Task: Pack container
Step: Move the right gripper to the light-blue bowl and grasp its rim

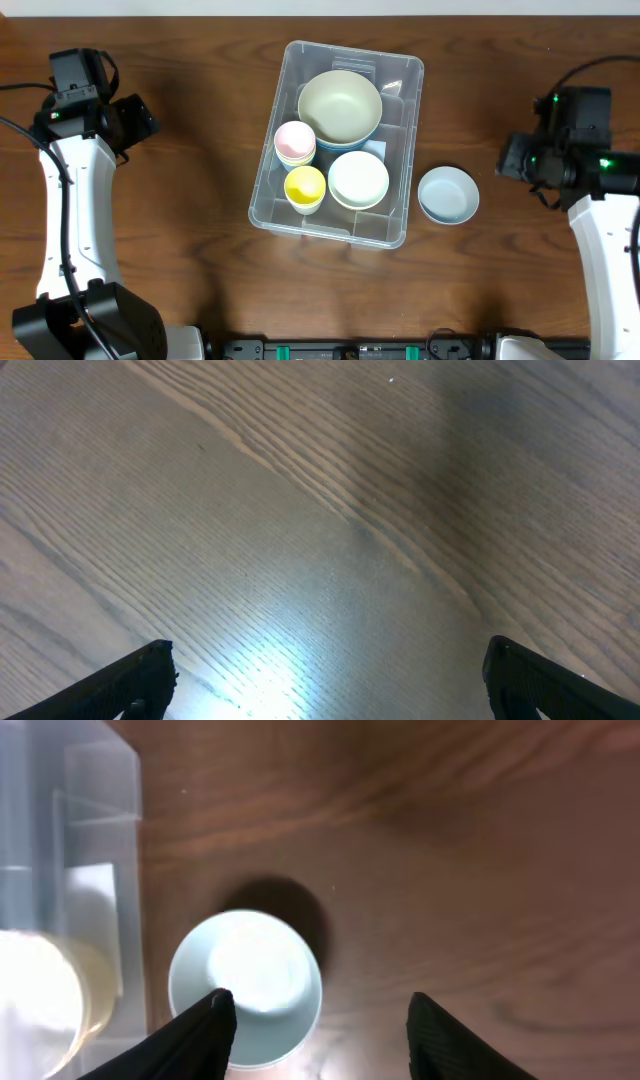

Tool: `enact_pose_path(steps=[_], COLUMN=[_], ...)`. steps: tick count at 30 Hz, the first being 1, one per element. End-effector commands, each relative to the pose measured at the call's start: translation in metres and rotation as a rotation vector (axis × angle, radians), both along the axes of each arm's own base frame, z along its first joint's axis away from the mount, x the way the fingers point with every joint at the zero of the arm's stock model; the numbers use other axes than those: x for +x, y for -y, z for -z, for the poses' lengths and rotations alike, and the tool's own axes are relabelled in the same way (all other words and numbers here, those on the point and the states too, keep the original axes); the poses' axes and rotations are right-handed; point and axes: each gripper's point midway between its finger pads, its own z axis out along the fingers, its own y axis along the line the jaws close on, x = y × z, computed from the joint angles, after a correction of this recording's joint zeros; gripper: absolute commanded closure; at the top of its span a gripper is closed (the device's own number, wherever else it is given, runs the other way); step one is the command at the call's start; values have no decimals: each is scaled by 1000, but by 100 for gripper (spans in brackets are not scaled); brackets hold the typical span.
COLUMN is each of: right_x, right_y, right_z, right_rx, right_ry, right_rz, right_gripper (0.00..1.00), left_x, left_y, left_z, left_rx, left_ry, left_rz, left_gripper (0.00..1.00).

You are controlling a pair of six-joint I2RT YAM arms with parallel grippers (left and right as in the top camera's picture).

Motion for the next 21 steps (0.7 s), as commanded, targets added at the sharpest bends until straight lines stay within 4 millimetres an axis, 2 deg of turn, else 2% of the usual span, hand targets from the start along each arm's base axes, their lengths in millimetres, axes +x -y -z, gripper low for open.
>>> enact_pose_path(steps=[1, 6, 11, 15, 21], right_x=[-14, -32, -45, -45, -40], right_y=[-14, -29, -30, -31, -35], right_z=[42, 88, 114, 126, 130], right_rx=[101, 138, 143, 141, 159], right_ry=[-73, -114, -142, -124, -83], right_rz=[-32, -131, -131, -132, -145], right_gripper=[44, 45, 48, 54, 58], left_x=[2, 2, 2, 2, 2], left_y=[-4, -4, -4, -4, -4], left_z=[-17, -17, -17, -17, -17], left_rx=[26, 26, 26, 26, 26], left_ry=[39, 39, 39, 39, 39], left_rz=[-1, -1, -1, -1, -1], left_gripper=[2, 2, 2, 2, 2])
